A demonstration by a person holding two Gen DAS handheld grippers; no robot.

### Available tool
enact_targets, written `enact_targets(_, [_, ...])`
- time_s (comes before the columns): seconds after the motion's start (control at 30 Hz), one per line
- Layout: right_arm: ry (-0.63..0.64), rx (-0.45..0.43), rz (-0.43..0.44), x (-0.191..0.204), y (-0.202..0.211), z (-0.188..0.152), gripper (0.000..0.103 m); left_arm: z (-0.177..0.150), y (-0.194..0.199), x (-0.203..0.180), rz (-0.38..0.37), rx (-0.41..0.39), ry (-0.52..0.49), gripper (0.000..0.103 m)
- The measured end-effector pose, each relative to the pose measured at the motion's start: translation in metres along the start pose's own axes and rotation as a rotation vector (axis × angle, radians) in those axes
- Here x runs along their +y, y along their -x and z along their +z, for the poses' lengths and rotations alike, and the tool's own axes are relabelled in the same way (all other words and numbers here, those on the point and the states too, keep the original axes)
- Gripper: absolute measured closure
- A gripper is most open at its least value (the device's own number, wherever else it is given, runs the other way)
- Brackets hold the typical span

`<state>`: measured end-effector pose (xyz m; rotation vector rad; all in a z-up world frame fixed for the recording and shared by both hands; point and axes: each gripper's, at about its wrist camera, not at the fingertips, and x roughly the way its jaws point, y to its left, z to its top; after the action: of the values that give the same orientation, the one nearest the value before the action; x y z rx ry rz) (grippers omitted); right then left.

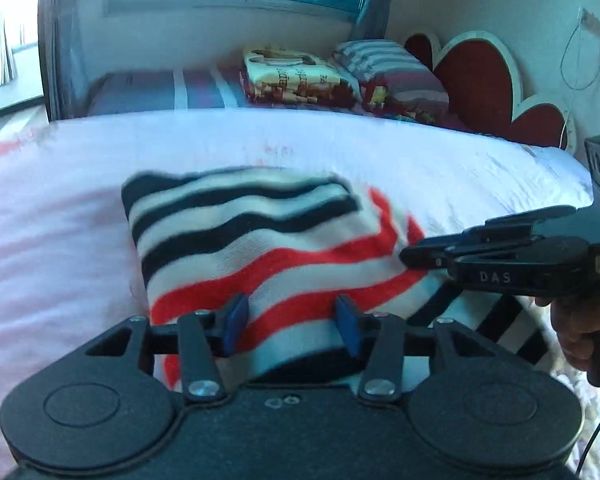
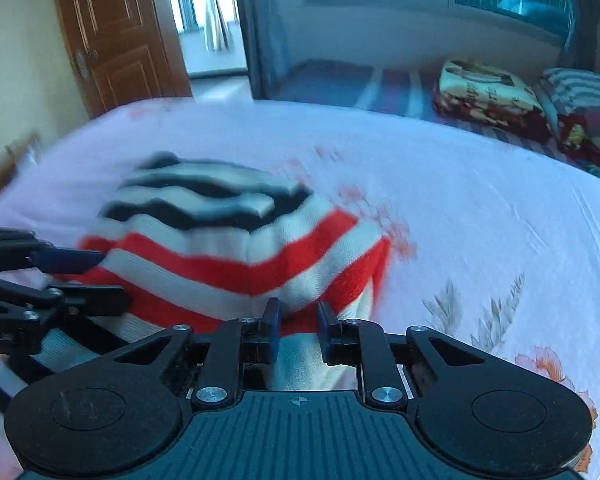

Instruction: Fold small clothes

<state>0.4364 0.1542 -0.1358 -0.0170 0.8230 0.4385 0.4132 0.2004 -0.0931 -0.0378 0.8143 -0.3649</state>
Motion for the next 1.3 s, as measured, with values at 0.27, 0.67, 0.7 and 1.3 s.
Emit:
enact_targets(0.27, [-0.052,0.012,0.004,-0.016,0.028,-0.006,0.084,-0.009,0.02,0.011,-0.053,-0.027,0.005,0.059])
enact_targets(0.67, [0.047,0.0,0.021,0.005,0.076,-0.062,0.084,-0.048,0.045,-0.012,0.032,-0.055,-0.123,0.057])
enact_targets(0.7, [0.048,0.0,0.013,0.006,0.074,-0.062,0.084,-0.048,0.045,-0.015,0.044,-0.057,-0.136,0.056])
enact_targets(1.3, [0.018,-0.026,0.047,0.011,0.119,-0.082,0.084,-0.077,0.074,-0.018,0.078,-0.033,-0.083,0.055])
